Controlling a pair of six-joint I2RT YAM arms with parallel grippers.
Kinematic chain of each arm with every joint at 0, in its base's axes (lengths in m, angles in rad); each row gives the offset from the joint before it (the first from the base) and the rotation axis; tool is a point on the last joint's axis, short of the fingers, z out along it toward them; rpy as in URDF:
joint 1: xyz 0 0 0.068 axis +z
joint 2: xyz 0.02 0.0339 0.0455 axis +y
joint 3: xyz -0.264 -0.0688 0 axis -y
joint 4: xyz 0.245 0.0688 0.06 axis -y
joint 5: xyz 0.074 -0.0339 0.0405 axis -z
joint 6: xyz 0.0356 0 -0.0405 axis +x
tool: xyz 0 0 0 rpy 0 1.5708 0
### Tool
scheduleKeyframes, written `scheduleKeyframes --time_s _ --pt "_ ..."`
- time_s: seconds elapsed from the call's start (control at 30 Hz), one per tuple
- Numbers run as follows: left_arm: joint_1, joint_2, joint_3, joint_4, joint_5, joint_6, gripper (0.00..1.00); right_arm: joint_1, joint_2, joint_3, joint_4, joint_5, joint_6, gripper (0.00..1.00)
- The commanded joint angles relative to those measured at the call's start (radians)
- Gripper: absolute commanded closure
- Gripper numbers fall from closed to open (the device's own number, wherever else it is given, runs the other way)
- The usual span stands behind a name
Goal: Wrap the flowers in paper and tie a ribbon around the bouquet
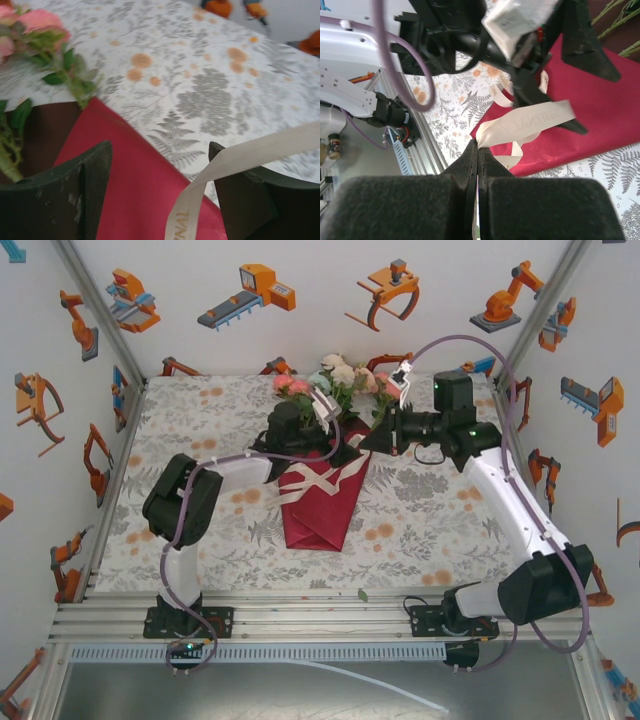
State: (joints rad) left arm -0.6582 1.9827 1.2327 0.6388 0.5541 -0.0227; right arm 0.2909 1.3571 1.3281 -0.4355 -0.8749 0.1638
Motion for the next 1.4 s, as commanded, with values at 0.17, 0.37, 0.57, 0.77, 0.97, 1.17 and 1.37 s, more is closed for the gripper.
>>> scheduleKeyframes --time_s 0.17,0.37,0.57,0.77,0.97,1.17,1.37 --pt "0.151 0.067 0.102 -0.014 -0.669 0.124 0.36 0.005 -0.159 0.055 0.034 0.083 0.070 1.00" --pt "0.348 0.010 0.125 -0.042 -0.709 0.045 0.36 -0.008 -0.260 0.032 0.027 0.186 0.082 1.00" --pt "0.497 -0.083 0.102 -0.071 -0.603 -0.049 0.65 -0.047 -0.300 0.043 -0.002 0.232 0.091 1.00" --pt "0.546 -0.317 0.043 -0.207 -0.611 -0.056 1.00 -0.074 -0.293 0.149 -0.154 0.438 0.005 1.00" --pt "0.514 -0.680 -0.054 -0.520 -0.678 -0.077 1.00 -0.075 -0.328 0.263 -0.259 0.756 -0.092 1.00" --pt "0.420 -1.070 -0.186 -0.823 -0.850 -0.257 1.00 -0.073 -0.505 0.289 -0.247 0.816 -0.171 1.00" --pt "0.372 -1.240 -0.268 -0.940 -0.769 -0.381 1.00 -0.075 -0.578 0.383 -0.316 0.827 -0.258 1.00"
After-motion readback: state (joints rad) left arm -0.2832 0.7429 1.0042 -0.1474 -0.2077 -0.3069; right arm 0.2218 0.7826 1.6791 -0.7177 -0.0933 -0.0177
